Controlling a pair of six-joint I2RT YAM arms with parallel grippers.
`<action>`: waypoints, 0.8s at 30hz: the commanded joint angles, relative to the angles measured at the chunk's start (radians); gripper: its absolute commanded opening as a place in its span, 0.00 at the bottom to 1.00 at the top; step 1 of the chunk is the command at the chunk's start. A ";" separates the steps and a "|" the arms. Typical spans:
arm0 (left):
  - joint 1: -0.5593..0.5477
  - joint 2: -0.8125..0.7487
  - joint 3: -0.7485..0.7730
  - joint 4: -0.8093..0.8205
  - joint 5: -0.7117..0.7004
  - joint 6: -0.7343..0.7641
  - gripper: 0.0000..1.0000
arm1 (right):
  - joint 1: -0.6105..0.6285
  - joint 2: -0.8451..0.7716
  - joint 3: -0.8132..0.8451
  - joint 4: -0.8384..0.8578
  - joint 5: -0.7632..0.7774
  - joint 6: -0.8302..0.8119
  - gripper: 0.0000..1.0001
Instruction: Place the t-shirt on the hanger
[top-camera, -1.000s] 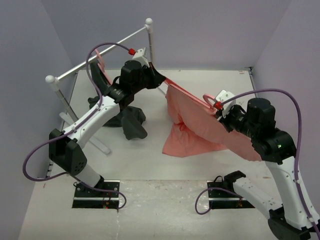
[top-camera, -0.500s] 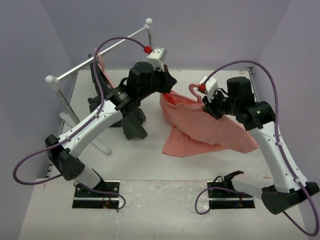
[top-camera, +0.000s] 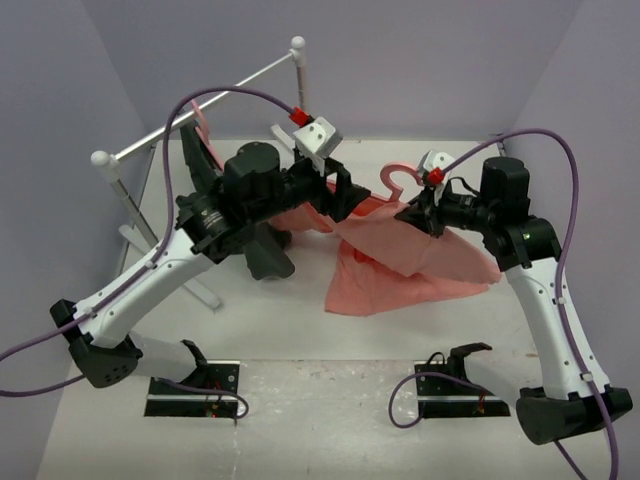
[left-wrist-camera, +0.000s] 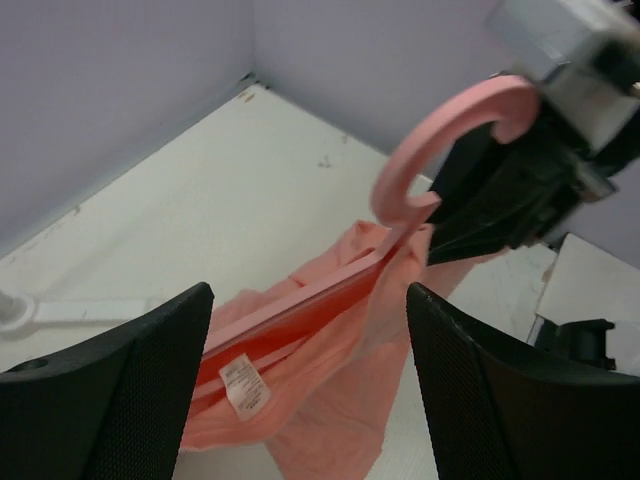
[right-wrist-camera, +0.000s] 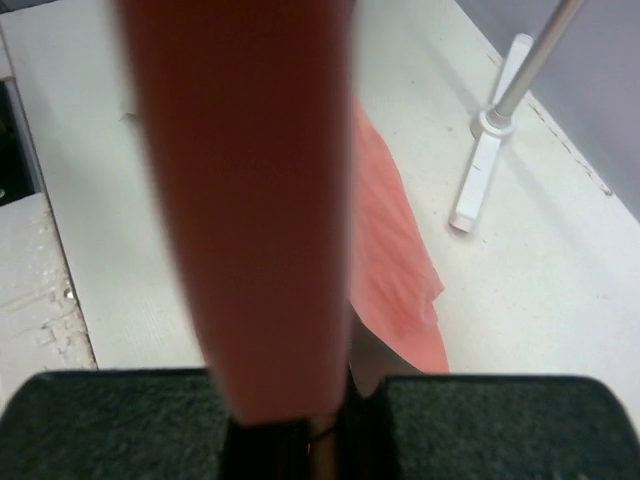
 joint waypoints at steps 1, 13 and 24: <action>0.045 -0.087 -0.062 0.176 0.415 0.141 0.79 | -0.005 -0.008 0.018 0.074 -0.175 -0.023 0.00; 0.171 0.087 0.013 0.375 0.914 -0.041 0.61 | -0.002 0.037 0.087 -0.112 -0.349 -0.217 0.00; 0.171 0.127 0.003 0.563 0.929 -0.197 0.00 | -0.002 0.074 0.112 -0.106 -0.321 -0.188 0.00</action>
